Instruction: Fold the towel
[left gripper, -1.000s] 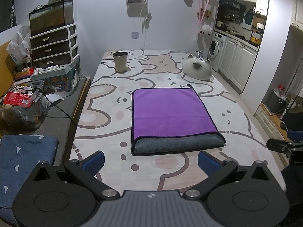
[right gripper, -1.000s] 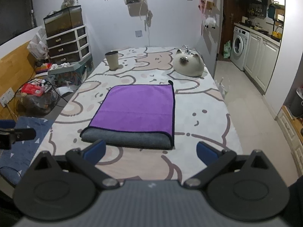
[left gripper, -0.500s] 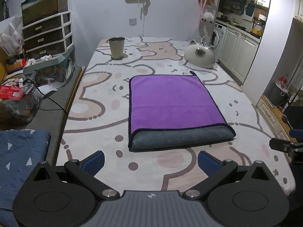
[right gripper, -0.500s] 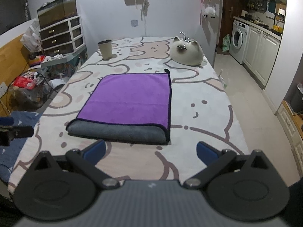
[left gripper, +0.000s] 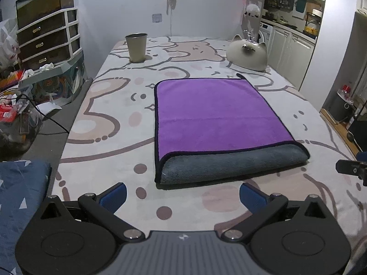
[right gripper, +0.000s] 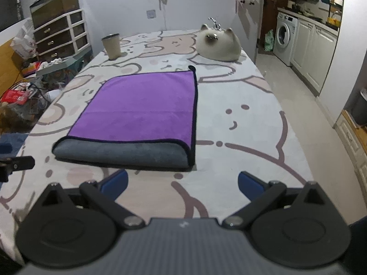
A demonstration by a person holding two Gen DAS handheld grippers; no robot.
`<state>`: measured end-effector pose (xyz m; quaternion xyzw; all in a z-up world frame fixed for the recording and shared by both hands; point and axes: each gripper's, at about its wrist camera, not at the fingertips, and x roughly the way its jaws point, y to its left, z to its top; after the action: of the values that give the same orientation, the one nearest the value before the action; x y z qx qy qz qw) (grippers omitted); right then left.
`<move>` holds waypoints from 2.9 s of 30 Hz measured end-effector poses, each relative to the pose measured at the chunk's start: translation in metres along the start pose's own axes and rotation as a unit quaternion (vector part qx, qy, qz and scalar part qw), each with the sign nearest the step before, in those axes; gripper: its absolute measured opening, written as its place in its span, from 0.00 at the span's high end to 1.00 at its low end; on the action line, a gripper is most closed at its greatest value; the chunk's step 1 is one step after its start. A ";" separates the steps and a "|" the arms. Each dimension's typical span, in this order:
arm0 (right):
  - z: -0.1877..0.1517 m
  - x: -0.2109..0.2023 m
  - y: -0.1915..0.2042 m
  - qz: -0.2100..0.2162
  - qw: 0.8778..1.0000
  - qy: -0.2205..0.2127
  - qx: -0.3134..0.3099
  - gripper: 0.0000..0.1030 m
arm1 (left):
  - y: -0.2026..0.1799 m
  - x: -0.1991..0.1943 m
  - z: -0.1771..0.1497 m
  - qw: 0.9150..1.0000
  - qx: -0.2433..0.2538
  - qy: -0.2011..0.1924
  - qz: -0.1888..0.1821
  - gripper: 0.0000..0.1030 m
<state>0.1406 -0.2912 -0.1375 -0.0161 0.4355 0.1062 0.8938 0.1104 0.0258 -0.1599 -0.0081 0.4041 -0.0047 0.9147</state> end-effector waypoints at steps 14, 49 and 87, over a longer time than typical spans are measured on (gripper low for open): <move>-0.002 0.066 -0.012 0.016 0.999 -0.023 -0.043 0.00 | 0.024 0.063 0.003 0.998 -0.033 0.004 -0.049 0.00; 0.028 0.124 -0.044 0.227 0.972 0.036 -0.054 0.58 | 0.048 0.097 0.017 0.987 -0.046 0.050 -0.145 0.37; 0.074 0.105 -0.038 0.148 0.988 0.001 -0.038 0.96 | 0.047 0.068 0.074 0.997 -0.040 -0.030 -0.065 0.96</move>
<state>0.2689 -0.3012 -0.1760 0.0147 0.4299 0.2538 0.8664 0.2110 0.0725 -0.1611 -0.0712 0.3752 -0.0475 0.9230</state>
